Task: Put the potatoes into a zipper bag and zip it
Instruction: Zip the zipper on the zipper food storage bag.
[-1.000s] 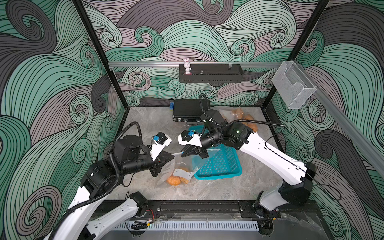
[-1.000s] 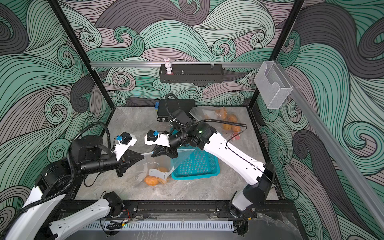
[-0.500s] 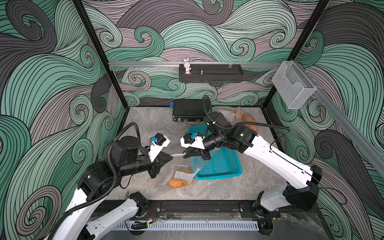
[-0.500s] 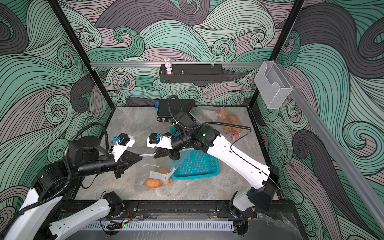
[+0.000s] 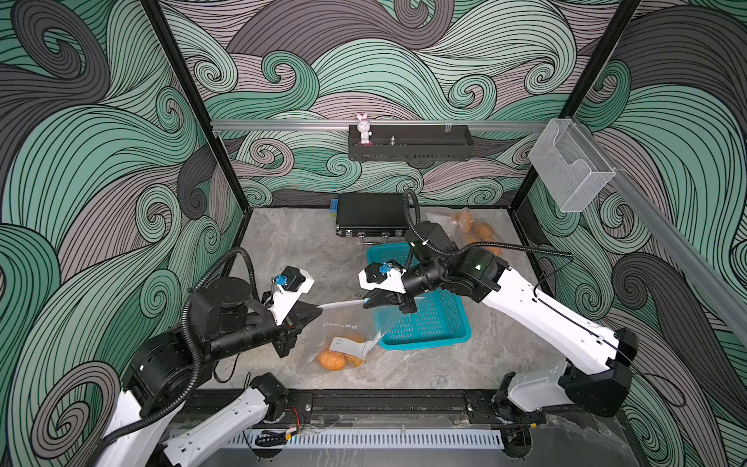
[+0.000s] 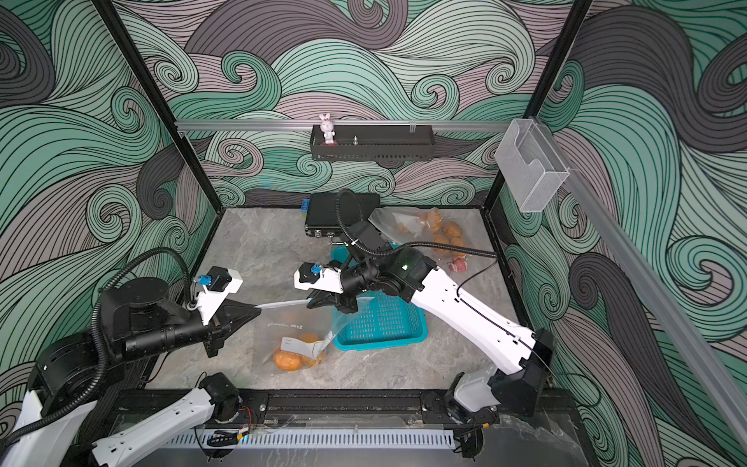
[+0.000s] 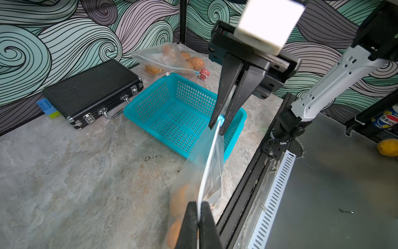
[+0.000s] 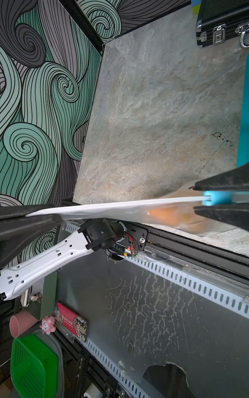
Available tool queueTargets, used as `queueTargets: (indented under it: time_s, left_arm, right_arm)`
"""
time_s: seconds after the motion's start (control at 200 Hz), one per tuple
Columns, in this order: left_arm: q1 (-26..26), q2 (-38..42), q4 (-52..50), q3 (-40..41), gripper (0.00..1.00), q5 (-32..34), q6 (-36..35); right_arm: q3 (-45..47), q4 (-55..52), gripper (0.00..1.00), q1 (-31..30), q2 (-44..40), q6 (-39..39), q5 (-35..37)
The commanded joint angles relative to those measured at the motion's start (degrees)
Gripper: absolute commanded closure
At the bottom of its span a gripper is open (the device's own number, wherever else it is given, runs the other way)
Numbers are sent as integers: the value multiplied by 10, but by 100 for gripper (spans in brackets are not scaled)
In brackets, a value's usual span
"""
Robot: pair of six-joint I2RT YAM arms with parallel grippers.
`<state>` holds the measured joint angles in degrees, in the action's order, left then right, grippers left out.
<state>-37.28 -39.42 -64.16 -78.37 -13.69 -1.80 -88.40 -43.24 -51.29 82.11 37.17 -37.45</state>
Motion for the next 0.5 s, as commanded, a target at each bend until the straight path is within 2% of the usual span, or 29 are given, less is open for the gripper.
queueTargets:
  time_s: [0.0,0.215,0.28,0.3,0.305,0.31,0.345,0.37,0.44,0.495]
  left_arm:
    - [1,19,-22,-39,100,33,-2]
    - [1,26,-33,-53,100,38,-1]
    - [1,29,-25,-39,100,17,1]
    - [1,29,-19,-32,91,7,2]
    - [1,29,-17,-30,84,5,3]
    - [1,29,-16,-28,84,2,4]
    - [1,28,-3,-11,56,-12,8]
    - [1,26,5,0,42,-22,11]
    - [1,18,30,27,22,-37,24]
    - [1,6,51,46,15,-48,29]
  right_arm:
    - [20,-37,93,19,-17,6,27]
    - [35,-35,93,26,-27,4,29]
    - [29,-30,93,26,-25,-1,14]
    - [26,-30,94,26,-24,-1,8]
    - [26,-30,94,26,-24,-2,7]
    - [26,-31,94,26,-24,-2,6]
    - [23,-30,94,26,-23,-2,-2]
    - [21,-31,94,26,-22,-2,-7]
    - [19,-31,94,26,-20,-2,-12]
    - [19,-30,94,26,-19,-1,-17]
